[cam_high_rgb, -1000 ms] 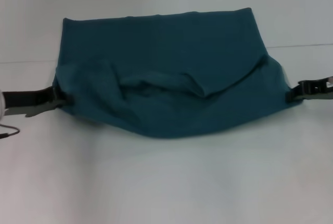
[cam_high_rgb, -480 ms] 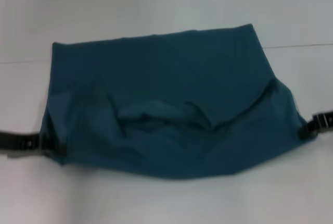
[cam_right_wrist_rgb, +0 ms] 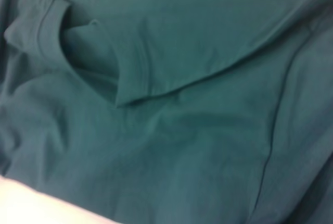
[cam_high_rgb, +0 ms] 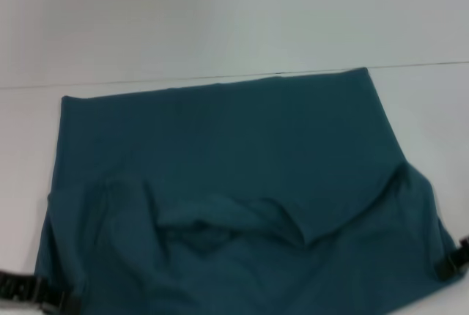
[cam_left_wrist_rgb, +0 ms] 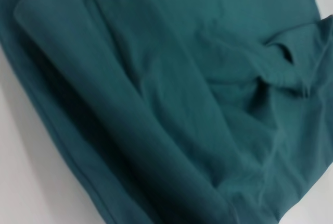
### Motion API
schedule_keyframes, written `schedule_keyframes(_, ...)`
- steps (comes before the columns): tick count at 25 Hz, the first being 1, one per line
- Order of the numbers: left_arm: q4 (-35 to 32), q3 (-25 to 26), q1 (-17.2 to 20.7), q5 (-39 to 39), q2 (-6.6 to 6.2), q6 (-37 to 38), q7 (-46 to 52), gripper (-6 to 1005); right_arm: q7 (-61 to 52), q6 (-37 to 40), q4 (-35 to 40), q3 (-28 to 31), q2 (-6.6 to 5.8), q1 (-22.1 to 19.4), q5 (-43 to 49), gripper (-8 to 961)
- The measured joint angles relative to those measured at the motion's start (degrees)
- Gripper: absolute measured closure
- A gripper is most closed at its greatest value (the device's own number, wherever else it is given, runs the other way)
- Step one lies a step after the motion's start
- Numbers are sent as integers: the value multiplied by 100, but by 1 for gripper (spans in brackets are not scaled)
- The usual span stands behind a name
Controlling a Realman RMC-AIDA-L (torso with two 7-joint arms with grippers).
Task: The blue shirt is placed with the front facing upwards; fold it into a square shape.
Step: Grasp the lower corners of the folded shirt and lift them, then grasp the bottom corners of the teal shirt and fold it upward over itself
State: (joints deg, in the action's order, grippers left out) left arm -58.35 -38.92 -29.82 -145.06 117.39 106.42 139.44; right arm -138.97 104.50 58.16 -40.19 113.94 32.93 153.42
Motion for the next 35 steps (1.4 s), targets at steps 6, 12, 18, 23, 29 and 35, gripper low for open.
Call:
schedule_keyframes(6,-121,30,117,-386,45,313,-73,952,87,612,122,12,14,-204,10,892)
schedule_keyframes(12,-112,63,88,-865,35,471,-154,952,194,706,126,9,25,-339,181,892)
schedule_keyframes(18,-92,70,61,-922,36,505,-214,951,249,704,102,5,24,-357,170,893)
schedule_keyframes(23,-70,384,-220,-709,-99,476,-219,951,295,555,128,470,-112,-127,-383,893)
schedule_keyframes(29,422,1141,-984,-613,-527,71,1,950,74,-135,93,1095,-431,198,-1121,893)
schedule_keyframes(35,1098,1048,-1743,-636,-699,-1162,526,950,-260,-1187,-7,1025,-468,633,-1277,893)
